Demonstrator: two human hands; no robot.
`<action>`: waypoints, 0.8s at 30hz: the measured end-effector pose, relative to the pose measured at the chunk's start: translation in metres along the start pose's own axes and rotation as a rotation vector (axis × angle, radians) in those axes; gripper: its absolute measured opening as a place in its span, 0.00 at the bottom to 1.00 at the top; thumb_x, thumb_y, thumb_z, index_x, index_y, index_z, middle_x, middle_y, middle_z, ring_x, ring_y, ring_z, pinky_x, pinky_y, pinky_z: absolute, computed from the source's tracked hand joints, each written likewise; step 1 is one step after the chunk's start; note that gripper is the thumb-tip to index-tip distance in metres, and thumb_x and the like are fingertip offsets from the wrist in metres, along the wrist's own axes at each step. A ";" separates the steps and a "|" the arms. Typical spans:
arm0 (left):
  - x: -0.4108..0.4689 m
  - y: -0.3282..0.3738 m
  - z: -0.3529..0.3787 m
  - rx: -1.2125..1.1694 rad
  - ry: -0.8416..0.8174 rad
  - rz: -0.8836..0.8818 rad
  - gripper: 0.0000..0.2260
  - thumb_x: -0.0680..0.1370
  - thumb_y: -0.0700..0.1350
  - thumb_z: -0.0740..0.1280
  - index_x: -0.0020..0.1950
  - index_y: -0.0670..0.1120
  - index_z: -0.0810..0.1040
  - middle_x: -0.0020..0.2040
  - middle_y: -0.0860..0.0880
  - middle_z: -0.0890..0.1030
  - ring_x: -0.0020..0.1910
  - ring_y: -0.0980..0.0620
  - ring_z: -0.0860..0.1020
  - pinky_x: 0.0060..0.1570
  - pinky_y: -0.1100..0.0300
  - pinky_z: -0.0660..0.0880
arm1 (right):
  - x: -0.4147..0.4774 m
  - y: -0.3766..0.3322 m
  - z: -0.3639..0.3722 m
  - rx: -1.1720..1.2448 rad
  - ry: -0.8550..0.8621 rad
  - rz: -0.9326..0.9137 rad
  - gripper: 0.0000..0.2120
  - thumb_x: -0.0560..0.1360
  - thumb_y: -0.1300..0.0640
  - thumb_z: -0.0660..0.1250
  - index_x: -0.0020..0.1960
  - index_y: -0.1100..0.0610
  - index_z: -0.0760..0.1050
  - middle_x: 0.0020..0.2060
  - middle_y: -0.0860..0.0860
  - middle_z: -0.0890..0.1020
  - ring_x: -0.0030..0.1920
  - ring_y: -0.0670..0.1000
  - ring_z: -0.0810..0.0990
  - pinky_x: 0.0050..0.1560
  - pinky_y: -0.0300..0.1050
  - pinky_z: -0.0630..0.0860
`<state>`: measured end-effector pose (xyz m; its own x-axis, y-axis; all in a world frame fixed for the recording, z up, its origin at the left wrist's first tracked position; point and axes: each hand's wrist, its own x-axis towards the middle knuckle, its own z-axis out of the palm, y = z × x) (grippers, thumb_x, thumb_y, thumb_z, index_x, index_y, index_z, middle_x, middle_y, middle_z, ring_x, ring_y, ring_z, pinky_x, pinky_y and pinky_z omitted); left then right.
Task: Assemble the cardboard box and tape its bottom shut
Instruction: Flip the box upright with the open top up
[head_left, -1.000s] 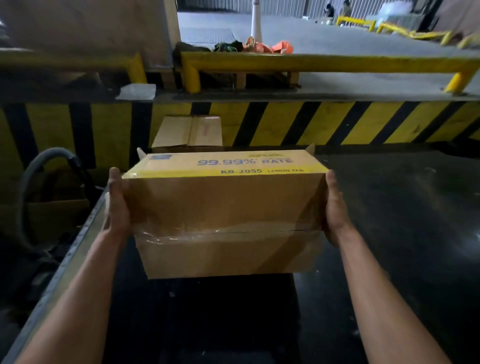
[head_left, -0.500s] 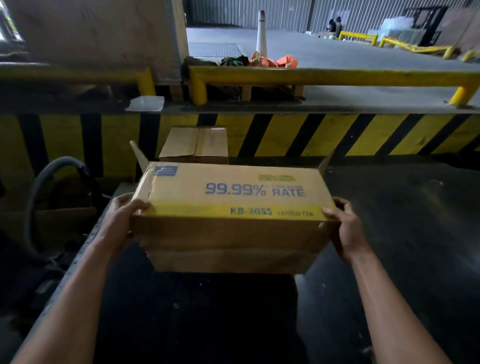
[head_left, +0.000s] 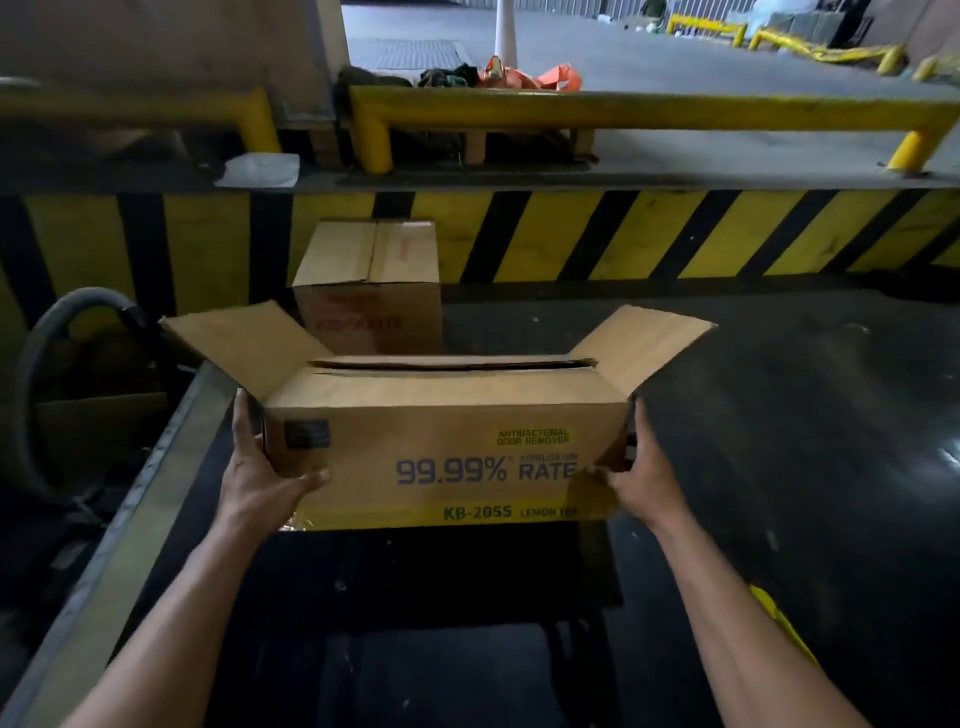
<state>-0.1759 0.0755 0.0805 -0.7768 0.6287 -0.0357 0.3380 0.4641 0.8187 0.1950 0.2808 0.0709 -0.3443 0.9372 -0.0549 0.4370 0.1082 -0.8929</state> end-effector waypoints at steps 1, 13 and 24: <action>0.001 0.000 -0.001 0.027 -0.008 0.016 0.61 0.67 0.46 0.83 0.78 0.70 0.38 0.74 0.42 0.73 0.71 0.37 0.71 0.67 0.38 0.69 | 0.000 0.001 0.000 -0.028 0.002 -0.017 0.49 0.71 0.58 0.77 0.78 0.39 0.47 0.65 0.41 0.70 0.66 0.46 0.70 0.63 0.48 0.70; 0.020 -0.008 0.003 -0.006 0.084 0.097 0.56 0.63 0.46 0.85 0.78 0.66 0.50 0.67 0.47 0.73 0.60 0.43 0.78 0.58 0.36 0.75 | 0.011 0.007 -0.002 -0.167 0.077 -0.059 0.49 0.70 0.54 0.78 0.77 0.45 0.46 0.71 0.59 0.70 0.67 0.59 0.74 0.61 0.59 0.73; -0.026 -0.064 0.054 0.160 0.001 0.136 0.32 0.73 0.38 0.77 0.73 0.56 0.72 0.74 0.45 0.62 0.53 0.49 0.74 0.58 0.50 0.74 | -0.008 0.075 0.033 -0.293 -0.066 -0.125 0.30 0.73 0.62 0.74 0.70 0.49 0.67 0.67 0.49 0.72 0.65 0.49 0.72 0.64 0.39 0.65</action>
<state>-0.1486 0.0635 -0.0017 -0.7187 0.6919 0.0691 0.5197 0.4685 0.7144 0.2030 0.2707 -0.0101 -0.4591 0.8883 0.0099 0.6054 0.3211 -0.7283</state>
